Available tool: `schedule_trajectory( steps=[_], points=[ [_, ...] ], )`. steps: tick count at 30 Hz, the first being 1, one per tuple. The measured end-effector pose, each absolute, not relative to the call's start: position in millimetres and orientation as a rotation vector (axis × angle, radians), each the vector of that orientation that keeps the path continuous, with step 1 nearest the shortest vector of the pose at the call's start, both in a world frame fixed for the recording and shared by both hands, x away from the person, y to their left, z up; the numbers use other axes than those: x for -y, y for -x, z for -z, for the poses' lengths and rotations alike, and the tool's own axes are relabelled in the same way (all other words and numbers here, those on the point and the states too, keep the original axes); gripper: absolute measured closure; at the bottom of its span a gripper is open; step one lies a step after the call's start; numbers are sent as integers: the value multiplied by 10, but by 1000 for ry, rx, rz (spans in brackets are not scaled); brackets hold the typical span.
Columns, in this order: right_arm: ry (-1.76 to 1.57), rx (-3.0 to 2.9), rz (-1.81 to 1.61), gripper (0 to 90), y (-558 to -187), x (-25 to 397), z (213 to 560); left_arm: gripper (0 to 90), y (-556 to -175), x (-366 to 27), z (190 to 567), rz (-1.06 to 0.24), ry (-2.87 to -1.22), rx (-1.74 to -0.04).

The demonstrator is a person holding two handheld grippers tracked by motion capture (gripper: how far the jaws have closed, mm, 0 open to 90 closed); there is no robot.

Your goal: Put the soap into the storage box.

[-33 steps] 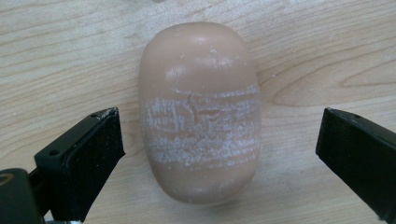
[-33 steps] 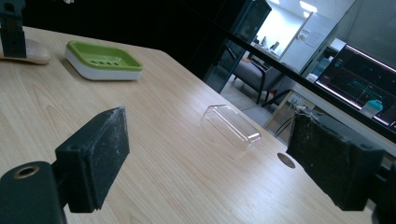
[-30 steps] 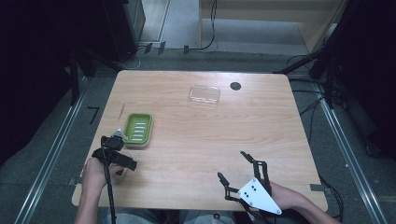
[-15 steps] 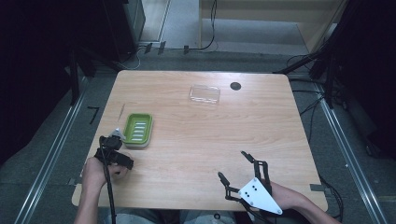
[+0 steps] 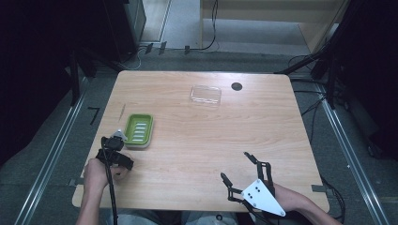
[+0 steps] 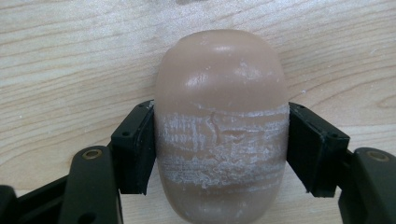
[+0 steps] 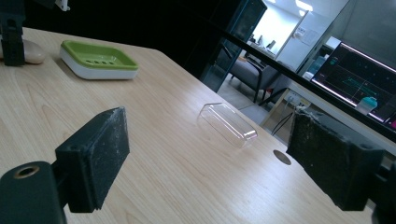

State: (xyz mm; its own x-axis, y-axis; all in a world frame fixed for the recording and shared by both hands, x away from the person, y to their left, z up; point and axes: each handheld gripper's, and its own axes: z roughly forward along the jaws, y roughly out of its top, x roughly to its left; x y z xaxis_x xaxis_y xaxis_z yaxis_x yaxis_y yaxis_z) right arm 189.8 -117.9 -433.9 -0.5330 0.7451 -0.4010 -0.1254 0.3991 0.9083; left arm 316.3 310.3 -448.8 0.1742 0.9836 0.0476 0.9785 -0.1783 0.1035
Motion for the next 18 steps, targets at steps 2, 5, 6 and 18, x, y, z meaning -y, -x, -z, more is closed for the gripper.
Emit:
schedule_trajectory(
  steps=[2,5,6,18],
  points=[
    [-541,-1784,-1257,132,-1900,1182,4339,336,-3161,-3104,4488,-160,-2368,-1981],
    [-541,-1785,-1257,131,-1899,1182,4340,337,-3157,-3111,4483,-152,-2373,-1976],
    [-542,-1784,-1258,131,-1900,1182,4339,338,-3156,-3110,4482,-150,-2374,-1977],
    [-541,-1784,-1259,132,-1903,1180,4339,339,-3130,-3114,4401,-156,-2382,-1949]
  ],
)
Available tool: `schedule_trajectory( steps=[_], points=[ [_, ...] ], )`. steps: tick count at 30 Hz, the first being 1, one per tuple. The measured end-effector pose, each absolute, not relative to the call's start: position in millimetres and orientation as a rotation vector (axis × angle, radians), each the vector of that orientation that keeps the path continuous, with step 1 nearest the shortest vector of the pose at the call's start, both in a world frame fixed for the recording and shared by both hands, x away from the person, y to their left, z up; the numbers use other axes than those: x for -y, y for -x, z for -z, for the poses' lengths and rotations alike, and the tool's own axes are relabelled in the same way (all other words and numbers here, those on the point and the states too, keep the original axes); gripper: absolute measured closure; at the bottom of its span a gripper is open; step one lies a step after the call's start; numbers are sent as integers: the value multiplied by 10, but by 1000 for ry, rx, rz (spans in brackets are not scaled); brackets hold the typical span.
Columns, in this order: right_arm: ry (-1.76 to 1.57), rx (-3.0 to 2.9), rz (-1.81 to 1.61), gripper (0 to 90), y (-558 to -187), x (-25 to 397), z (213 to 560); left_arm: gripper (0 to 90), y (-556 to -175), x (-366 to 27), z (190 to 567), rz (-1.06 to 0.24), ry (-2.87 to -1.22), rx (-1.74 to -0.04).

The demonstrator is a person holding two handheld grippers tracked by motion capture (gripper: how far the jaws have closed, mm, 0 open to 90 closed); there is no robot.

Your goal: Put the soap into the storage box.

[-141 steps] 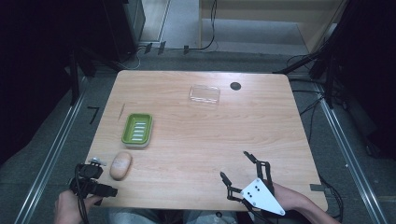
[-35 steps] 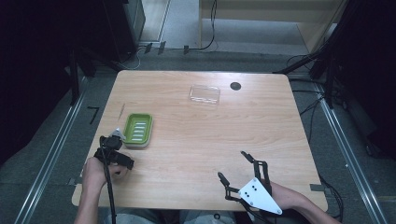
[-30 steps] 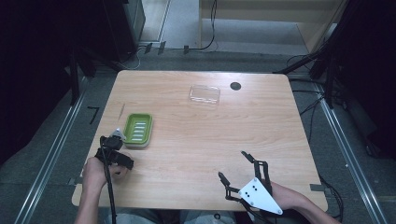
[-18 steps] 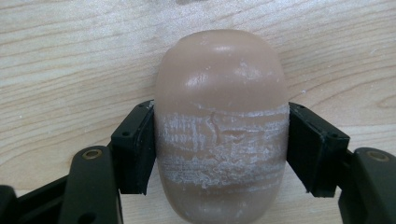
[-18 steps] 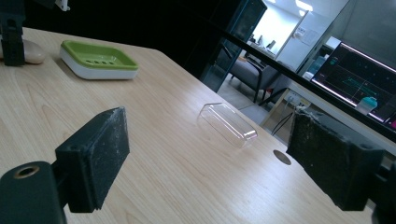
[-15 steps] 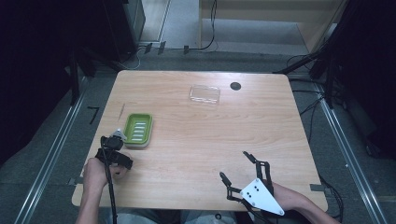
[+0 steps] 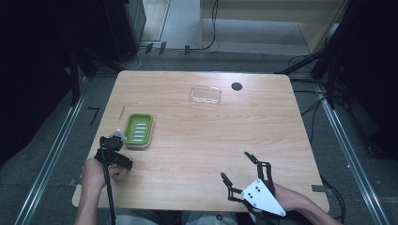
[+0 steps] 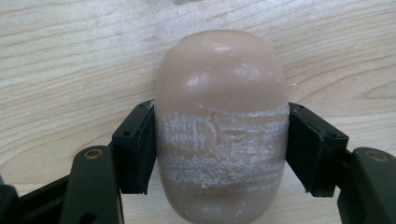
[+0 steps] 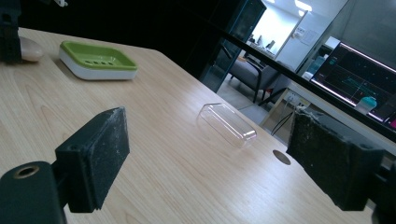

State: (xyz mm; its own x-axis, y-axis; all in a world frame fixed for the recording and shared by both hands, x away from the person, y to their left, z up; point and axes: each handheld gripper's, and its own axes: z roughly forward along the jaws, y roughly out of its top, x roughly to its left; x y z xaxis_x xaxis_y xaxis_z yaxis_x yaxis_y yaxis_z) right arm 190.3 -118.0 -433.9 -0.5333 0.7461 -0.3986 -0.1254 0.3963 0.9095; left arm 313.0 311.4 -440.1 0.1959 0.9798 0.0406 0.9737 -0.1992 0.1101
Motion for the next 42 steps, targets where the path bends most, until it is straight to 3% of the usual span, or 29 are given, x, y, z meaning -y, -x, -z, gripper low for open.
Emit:
schedule_trajectory(
  steps=[42],
  points=[
    [-573,-1780,-1217,131,-1829,1302,4351,339,-3263,-3045,4020,-227,-2394,-1832]
  ],
)
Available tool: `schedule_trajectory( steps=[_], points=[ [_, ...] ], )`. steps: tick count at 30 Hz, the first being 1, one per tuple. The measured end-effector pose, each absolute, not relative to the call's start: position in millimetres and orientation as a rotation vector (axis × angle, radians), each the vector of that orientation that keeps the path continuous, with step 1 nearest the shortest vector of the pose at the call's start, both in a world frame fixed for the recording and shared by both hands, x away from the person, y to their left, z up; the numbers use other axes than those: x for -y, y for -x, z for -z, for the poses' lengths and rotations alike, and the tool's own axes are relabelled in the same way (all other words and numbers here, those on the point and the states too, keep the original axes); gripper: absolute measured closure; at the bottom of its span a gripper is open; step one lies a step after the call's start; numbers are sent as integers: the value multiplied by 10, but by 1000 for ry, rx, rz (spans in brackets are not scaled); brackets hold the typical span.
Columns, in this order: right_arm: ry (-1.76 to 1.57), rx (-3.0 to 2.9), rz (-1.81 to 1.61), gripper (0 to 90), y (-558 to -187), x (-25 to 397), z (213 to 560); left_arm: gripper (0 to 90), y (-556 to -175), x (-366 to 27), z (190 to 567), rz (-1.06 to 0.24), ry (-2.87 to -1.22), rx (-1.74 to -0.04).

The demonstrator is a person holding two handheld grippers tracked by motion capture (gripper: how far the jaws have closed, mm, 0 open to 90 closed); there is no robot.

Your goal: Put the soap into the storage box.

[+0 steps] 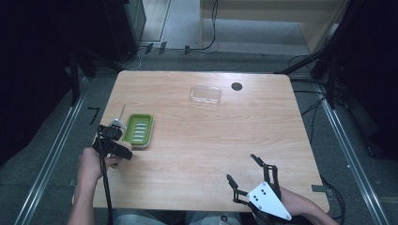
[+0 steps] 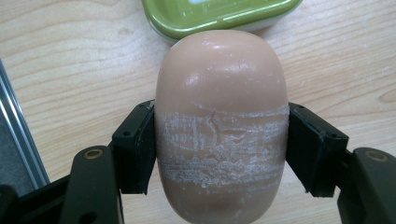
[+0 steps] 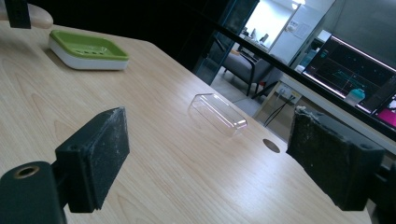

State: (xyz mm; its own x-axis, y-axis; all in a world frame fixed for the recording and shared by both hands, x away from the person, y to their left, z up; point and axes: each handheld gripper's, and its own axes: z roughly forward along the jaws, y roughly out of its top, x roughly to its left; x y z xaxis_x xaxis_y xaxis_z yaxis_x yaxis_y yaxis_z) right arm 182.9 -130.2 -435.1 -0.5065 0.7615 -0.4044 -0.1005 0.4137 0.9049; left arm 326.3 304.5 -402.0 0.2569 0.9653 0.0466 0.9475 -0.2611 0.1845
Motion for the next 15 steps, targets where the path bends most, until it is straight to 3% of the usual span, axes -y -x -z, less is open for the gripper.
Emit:
schedule_trajectory(
  steps=[15],
  points=[
    [-582,-1778,-1207,131,-1814,1330,4358,339,-3394,-3001,3912,-240,-2384,-1792]
  ],
)
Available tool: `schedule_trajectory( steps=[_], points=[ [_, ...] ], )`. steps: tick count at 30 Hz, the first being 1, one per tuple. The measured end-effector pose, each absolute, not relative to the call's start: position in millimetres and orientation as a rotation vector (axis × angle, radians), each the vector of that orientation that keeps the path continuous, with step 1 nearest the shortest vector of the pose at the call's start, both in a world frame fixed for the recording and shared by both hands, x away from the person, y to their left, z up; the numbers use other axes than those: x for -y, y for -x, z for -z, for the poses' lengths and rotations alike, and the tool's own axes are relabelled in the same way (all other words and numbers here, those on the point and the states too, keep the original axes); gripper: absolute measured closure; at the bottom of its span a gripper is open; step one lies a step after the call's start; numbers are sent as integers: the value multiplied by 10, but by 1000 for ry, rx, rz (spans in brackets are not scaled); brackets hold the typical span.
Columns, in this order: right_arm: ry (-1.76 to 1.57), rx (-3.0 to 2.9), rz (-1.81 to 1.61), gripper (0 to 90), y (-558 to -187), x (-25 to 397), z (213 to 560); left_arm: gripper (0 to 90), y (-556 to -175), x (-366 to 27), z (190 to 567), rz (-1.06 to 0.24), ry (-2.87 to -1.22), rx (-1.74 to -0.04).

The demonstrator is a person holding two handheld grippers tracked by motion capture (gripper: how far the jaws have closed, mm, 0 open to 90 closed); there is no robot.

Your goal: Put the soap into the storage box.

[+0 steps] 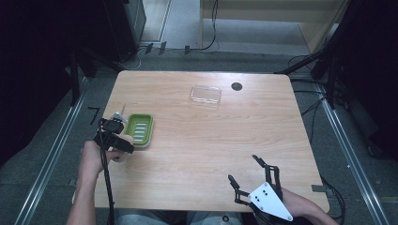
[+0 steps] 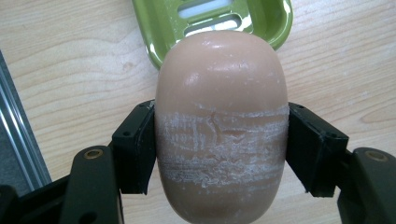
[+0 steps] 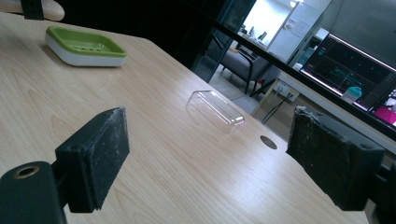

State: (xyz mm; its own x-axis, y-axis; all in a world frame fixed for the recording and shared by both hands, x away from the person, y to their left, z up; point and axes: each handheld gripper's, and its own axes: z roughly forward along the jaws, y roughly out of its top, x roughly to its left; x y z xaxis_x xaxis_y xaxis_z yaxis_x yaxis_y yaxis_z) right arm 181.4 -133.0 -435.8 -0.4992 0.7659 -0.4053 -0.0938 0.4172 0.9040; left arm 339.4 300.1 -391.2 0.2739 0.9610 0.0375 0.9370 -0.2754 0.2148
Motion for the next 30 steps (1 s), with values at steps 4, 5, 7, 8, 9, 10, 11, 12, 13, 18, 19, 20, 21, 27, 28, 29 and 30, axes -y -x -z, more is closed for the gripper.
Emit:
schedule_trajectory(
  steps=[4,5,7,8,9,10,11,12,13,18,19,20,21,27,28,29,30],
  points=[
    [-581,-1779,-1205,132,-1813,1330,4358,338,-3432,-2995,3913,-246,-2388,-1785],
    [-582,-1780,-1205,132,-1812,1330,4358,339,-3441,-2992,3910,-242,-2390,-1784],
    [-580,-1781,-1206,132,-1812,1328,4360,338,-3456,-2987,3907,-240,-2392,-1780],
    [-577,-1780,-1199,131,-1815,1329,4362,338,-3463,-2989,3908,-243,-2390,-1779],
    [-577,-1784,-1198,132,-1814,1328,4364,338,-3470,-2987,3904,-242,-2391,-1779],
    [-576,-1786,-1198,131,-1812,1327,4365,338,-3476,-2986,3902,-246,-2391,-1774],
    [-576,-1786,-1198,131,-1812,1327,4365,338,-3483,-2982,3897,-246,-2387,-1775],
    [-575,-1788,-1198,132,-1811,1327,4365,338,-3491,-2981,3892,-247,-2387,-1774],
    [-575,-1788,-1198,131,-1811,1327,4366,338,-3498,-2977,3888,-252,-2388,-1770],
    [-575,-1792,-1195,131,-1806,1332,4368,338,-3542,-2946,3903,-245,-2406,-1753],
    [-578,-1791,-1195,132,-1805,1334,4369,338,-3552,-2939,3907,-246,-2405,-1753],
    [-580,-1791,-1194,131,-1803,1336,4369,338,-3559,-2938,3908,-243,-2405,-1753],
    [-580,-1791,-1194,131,-1802,1337,4369,338,-3567,-2936,3911,-242,-2407,-1751],
    [-582,-1793,-1187,132,-1794,1352,4373,339,-3617,-2922,3904,-244,-2403,-1747],
    [-582,-1794,-1186,131,-1791,1353,4374,338,-3623,-2920,3902,-248,-2401,-1748],
    [-582,-1794,-1185,131,-1790,1354,4374,338,-3630,-2921,3897,-247,-2402,-1746],
    [-582,-1795,-1184,131,-1789,1356,4375,338,-3639,-2922,3893,-246,-2402,-1742]
  ],
)
